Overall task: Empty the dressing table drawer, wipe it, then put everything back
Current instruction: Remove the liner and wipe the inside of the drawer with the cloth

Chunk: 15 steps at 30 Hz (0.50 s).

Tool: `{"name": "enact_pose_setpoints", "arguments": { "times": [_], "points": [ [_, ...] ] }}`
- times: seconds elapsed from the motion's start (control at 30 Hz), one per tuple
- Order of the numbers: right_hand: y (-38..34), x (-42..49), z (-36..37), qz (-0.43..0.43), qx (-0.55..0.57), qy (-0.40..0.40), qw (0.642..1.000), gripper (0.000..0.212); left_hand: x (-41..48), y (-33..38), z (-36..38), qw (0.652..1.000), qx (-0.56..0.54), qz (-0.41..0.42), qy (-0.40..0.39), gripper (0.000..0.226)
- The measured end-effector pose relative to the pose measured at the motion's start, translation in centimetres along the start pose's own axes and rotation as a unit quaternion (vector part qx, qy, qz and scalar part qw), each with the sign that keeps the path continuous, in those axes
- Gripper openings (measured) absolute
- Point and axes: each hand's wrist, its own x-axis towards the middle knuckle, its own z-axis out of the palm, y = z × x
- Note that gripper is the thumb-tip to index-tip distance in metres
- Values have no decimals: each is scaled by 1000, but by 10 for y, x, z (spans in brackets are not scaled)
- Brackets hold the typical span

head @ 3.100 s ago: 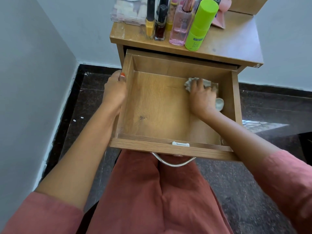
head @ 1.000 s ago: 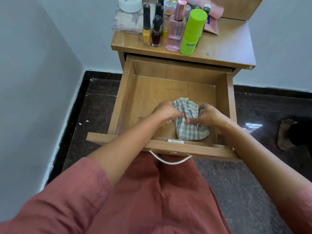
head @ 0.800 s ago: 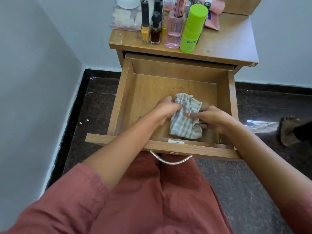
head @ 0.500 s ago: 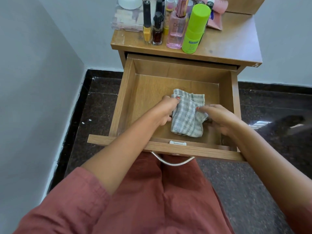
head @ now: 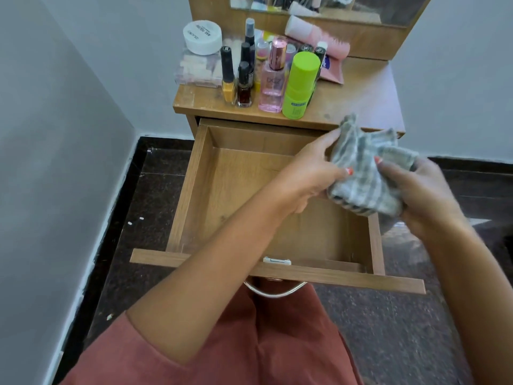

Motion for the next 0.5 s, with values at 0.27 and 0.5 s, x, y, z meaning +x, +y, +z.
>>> {"name": "enact_pose_setpoints", "arguments": {
  "times": [0.27,0.5],
  "points": [
    [-37,75,-17,-92,62,121,987,55,66,40,33,970,59,161,174,31],
    [-44,139,-22,-91,-27,104,990,56,133,46,31,964,77,163,194,29]
  ]
}}
